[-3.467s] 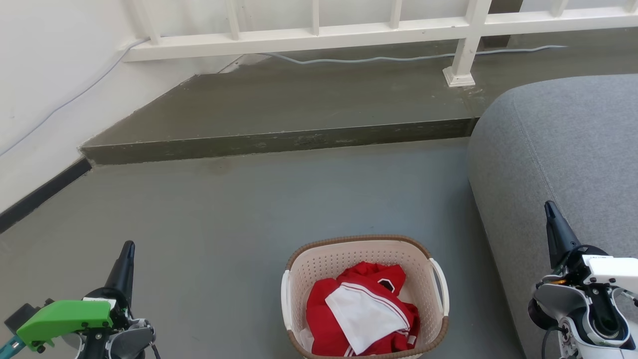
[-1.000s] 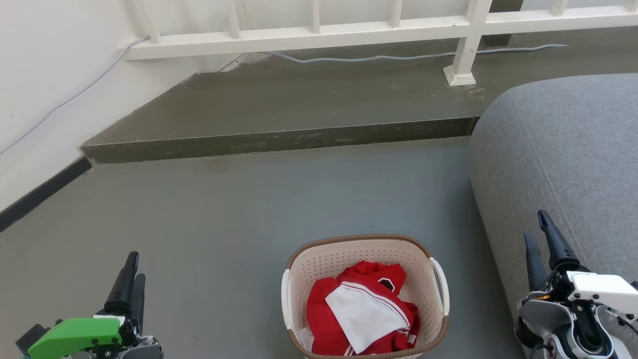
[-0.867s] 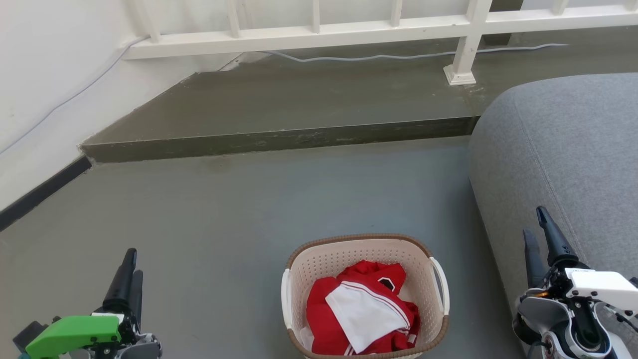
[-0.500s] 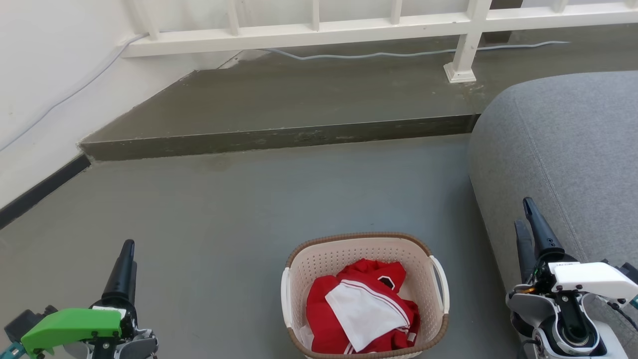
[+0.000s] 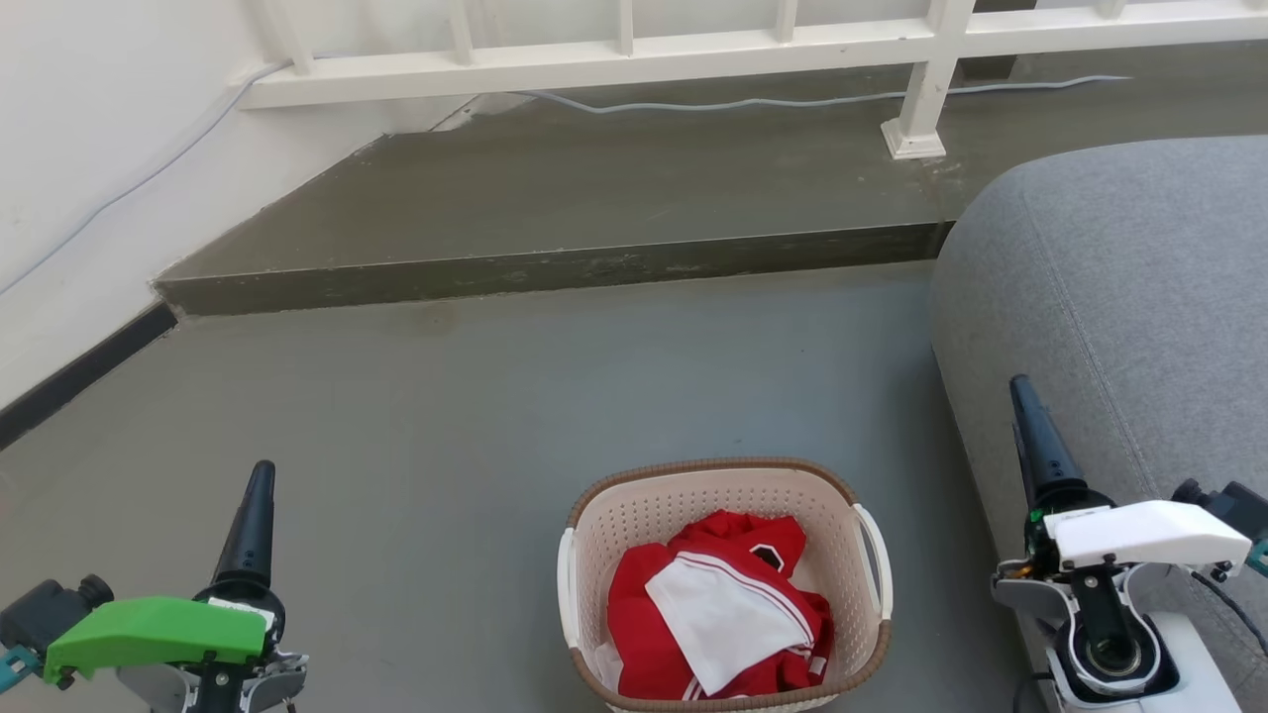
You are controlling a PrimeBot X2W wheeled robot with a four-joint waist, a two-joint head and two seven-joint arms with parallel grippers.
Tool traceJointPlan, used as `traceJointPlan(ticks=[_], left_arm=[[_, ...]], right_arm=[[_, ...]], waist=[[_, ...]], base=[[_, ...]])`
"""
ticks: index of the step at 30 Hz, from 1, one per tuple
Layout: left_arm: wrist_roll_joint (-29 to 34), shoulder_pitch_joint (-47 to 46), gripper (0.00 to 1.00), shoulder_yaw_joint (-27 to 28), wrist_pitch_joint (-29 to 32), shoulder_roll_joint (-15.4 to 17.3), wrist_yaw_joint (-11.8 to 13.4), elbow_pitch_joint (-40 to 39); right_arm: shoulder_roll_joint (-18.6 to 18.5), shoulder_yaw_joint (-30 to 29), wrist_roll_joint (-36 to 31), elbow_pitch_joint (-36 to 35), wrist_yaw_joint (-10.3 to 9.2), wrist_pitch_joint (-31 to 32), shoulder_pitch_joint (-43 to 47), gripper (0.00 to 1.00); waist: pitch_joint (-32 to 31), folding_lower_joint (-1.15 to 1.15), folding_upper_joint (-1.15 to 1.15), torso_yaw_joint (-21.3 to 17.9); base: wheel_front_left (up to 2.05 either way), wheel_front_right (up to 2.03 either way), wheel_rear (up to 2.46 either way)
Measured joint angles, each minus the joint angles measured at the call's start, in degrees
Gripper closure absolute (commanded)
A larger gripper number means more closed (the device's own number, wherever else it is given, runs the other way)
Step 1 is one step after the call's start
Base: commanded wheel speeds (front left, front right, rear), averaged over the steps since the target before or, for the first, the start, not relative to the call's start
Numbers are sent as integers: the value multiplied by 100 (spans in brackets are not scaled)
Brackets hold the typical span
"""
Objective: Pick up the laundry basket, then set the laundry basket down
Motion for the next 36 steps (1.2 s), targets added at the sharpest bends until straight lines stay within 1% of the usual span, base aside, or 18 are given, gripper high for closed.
traceJointPlan(ticks=[2, 3, 4, 9, 10, 12, 15, 18, 21, 31, 36], left_arm=[[176, 0, 0, -58, -69, 76, 0, -15], [320, 0, 0, -91, -75, 116, 0, -20], [555, 0, 0, -155, -126, 202, 0, -18], [1110, -2, 0, -290, -247, 300, -1, -14], [1313, -3, 0, -331, -297, 342, -1, -5], [1528, -5, 0, -332, -343, 366, -1, 12], [1879, -12, 0, -335, -381, 378, 3, 4], [2169, -32, 0, -324, -430, 375, 33, -68], [2383, -76, 0, -324, -492, 364, 46, -132], [3193, -114, 0, -318, -721, 336, 45, -252], [3606, -117, 0, -312, -801, 330, 45, -312]], right_arm=[[-10, 67, -252, -1, 0, -43, -7, 0], [-9, 75, -348, 0, 1, -47, -9, 0], [-11, 92, -581, 2, 1, -100, -12, 0], [-43, 235, -1256, 7, -5, -201, -77, 0], [-76, 298, -1545, 8, -51, -233, -129, 0], [-100, 369, -1781, 10, -67, -279, -136, 0], [-147, 500, -2198, 24, -187, -333, -144, 0], [-169, 626, -2558, 36, -264, -391, -166, 0], [-166, 717, -2839, 46, -319, -453, -215, 0], [-156, 1016, -3809, 113, -614, -648, -290, 0], [-154, 1145, -4186, 121, -673, -750, -370, 0]], waist=[[6, 0, 0, -1], [9, 0, 0, -2], [13, 0, 0, -4], [18, 0, 0, -7], [17, 0, 0, -9], [16, 0, 0, -11], [17, 0, 0, -14], [24, 0, 0, -12], [38, 0, 0, -6], [83, 0, 0, 8], [90, 0, 0, 7]], base=[[0, 0, 0], [0, 0, 0], [0, 0, 0], [0, 0, 0], [0, 0, 0], [0, 0, 0], [0, 0, 0], [0, 0, 0], [0, 0, 0], [0, 0, 0], [0, 0, 0]])
